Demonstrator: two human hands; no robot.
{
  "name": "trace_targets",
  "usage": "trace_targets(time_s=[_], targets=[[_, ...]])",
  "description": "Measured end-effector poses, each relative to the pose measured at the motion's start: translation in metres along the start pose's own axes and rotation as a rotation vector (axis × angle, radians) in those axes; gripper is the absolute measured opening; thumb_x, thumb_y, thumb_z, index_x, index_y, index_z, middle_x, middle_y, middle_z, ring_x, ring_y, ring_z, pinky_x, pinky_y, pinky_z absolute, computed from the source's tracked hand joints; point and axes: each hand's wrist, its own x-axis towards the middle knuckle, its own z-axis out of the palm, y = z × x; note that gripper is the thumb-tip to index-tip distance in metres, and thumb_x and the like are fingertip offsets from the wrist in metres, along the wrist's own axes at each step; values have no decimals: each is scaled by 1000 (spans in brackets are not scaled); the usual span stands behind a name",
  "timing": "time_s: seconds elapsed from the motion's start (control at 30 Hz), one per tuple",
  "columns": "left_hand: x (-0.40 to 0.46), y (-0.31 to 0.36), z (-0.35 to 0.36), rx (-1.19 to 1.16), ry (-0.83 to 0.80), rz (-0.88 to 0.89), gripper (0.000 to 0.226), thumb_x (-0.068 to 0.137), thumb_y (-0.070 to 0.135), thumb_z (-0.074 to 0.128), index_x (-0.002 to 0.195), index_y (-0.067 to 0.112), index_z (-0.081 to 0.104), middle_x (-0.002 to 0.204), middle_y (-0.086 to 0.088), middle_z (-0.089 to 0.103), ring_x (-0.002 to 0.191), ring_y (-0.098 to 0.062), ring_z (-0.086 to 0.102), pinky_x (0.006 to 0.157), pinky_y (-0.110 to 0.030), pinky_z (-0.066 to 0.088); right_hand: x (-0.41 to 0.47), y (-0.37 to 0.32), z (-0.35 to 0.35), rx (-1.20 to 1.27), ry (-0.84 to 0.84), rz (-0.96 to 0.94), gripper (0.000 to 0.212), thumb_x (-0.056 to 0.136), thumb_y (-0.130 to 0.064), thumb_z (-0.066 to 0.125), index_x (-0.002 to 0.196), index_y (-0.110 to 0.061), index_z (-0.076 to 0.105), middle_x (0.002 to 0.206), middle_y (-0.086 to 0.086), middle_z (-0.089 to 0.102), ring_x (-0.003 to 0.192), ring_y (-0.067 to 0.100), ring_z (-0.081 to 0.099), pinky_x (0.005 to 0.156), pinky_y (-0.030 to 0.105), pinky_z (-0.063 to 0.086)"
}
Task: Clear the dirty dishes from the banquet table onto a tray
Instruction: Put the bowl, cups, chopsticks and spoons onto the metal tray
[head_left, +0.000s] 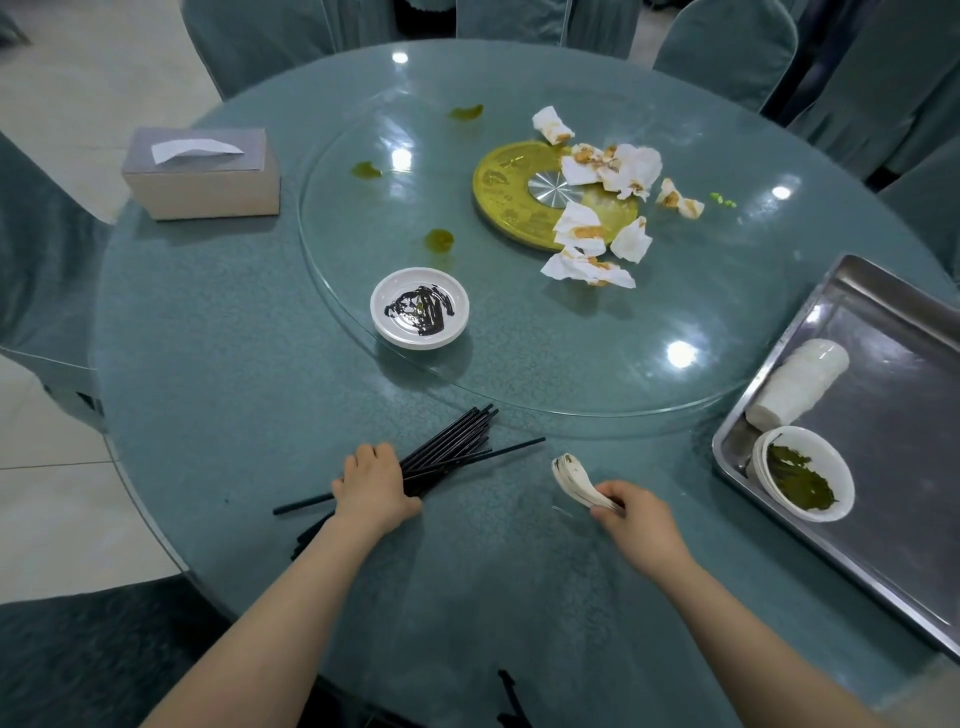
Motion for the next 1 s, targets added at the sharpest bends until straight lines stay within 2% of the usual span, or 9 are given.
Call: trace_targets(time_s=[0.2,0.4,0.5,0.6,0.7,0.77,0.83,0.9,1.0], targets=[[-4,2,-7,-46,-42,-25,64,77,39,74,120,5,40,125,-13,45,116,-29,44,93,-39,45,-5,0,-2,3,16,-7,15,85,-15,63,84,-29,62,71,-15,61,64,-2,51,54,8,34],[-12,9,-1,-18,13,16,49,84,33,69,115,6,42,123,-13,44,115,-28,44,93,-38,45,-12,3,-4,10,29,0,15,85,-15,64,83,-30,62,73,-11,63,64,2,52,54,8,36],[-14,7,1,22,49,26,47,85,35,68,114,8,42,122,-11,44,112,-27,44,90,-37,44,-16,5,-5,-1,36,12,14,85,-15,64,86,-29,64,75,-10,64,66,4,53,54,7,35],[-13,8,6,-47,23,43,41,86,28,68,109,7,41,116,-13,51,104,-27,51,85,-38,47,-21,8,-7,9,41,15,15,84,-14,63,85,-28,63,75,-8,64,66,7,52,55,6,37],[-10,6,4,-45,-5,57,41,84,29,70,107,5,46,111,-13,55,101,-28,55,83,-35,48,-25,10,-7,7,40,21,14,85,-14,63,86,-27,63,74,-10,62,68,10,53,53,8,35],[-7,4,2,6,-3,89,35,83,31,69,100,6,52,106,-12,60,95,-27,58,77,-32,47,-27,11,-8,7,46,27,13,85,-14,63,88,-27,64,74,-11,62,67,8,52,54,8,33],[-8,3,4,62,30,111,33,84,33,67,99,7,54,107,-12,59,97,-27,57,79,-31,44,-30,13,-8,7,52,35,12,85,-15,63,89,-26,65,74,-11,61,66,4,51,53,7,34],[-9,4,7,70,48,114,34,86,32,66,104,7,52,109,-13,57,100,-28,55,80,-32,43,-33,15,-8,2,52,40,12,85,-14,63,89,-25,65,74,-9,62,66,6,52,53,7,34],[-11,5,9,-3,24,103,30,87,26,65,101,7,47,100,-10,57,92,-26,57,70,-31,42,-38,19,-9,17,60,55,12,85,-13,63,88,-24,65,75,-7,63,68,11,52,53,8,36]])
